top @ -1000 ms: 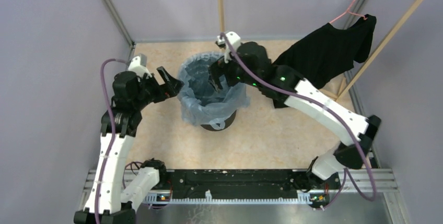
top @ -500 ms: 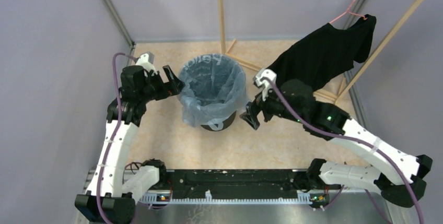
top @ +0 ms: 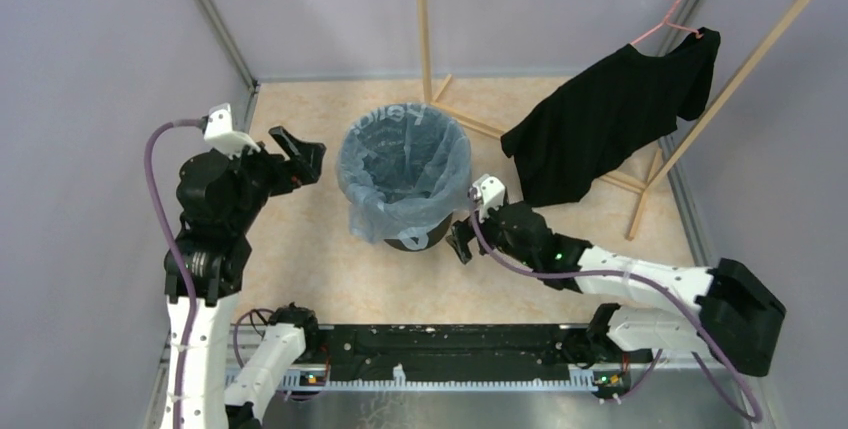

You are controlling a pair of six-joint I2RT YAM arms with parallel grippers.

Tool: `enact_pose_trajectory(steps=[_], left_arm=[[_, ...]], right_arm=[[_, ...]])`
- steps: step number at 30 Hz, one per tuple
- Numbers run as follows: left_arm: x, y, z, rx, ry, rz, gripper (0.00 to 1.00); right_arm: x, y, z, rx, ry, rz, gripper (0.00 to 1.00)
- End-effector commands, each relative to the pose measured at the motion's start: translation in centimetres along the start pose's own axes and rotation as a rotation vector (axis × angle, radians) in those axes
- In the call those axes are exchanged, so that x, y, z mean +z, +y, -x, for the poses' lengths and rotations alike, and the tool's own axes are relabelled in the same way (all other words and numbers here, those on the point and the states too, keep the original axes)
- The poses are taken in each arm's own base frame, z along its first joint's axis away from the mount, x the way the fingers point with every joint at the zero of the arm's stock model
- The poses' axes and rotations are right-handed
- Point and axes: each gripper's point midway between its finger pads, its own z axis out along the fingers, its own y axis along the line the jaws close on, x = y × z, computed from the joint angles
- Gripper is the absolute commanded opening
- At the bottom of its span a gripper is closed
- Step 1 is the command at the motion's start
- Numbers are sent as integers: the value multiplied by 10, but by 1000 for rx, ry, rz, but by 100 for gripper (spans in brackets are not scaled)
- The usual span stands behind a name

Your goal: Put the trash bags into the trash bin

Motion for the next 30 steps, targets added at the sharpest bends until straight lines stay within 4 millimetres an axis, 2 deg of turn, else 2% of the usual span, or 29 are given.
enact_pose_trajectory(steps=[1,3,4,9,10,11,12,17,25,27,30], left_arm=[[-7,-1,9,-28,-32,14,98],[-10,-3,9,-32,-31,3,98],[-11,-5,10,-30,-28,-3,98],[-19,-3,14,-12,-34,15,99],[-23,-3,16,-9,-47,20,98],[-27,-4,20,-6,-64,19,98],[-31,-5,23,-3,-80,17,98],[-49,-9,34,16,-126,7,98],[-63,-3,29,28,-111,40,98],[-66,-3,27,27,-106,45,98],[-69,-1,26,25,-104,53,98]], right_arm=[[30,8,57,46,-319,11,99],[46,17,66,49,-352,44,99],[53,18,66,57,-358,44,99],[104,23,91,80,-419,10,99],[120,23,88,84,-412,-1,99],[129,25,99,91,-438,-4,99],[146,27,94,90,-422,-9,99],[213,39,113,61,-446,-12,99],[324,71,131,-150,-434,96,99],[342,76,138,-174,-429,106,99],[347,83,151,-140,-444,129,99]])
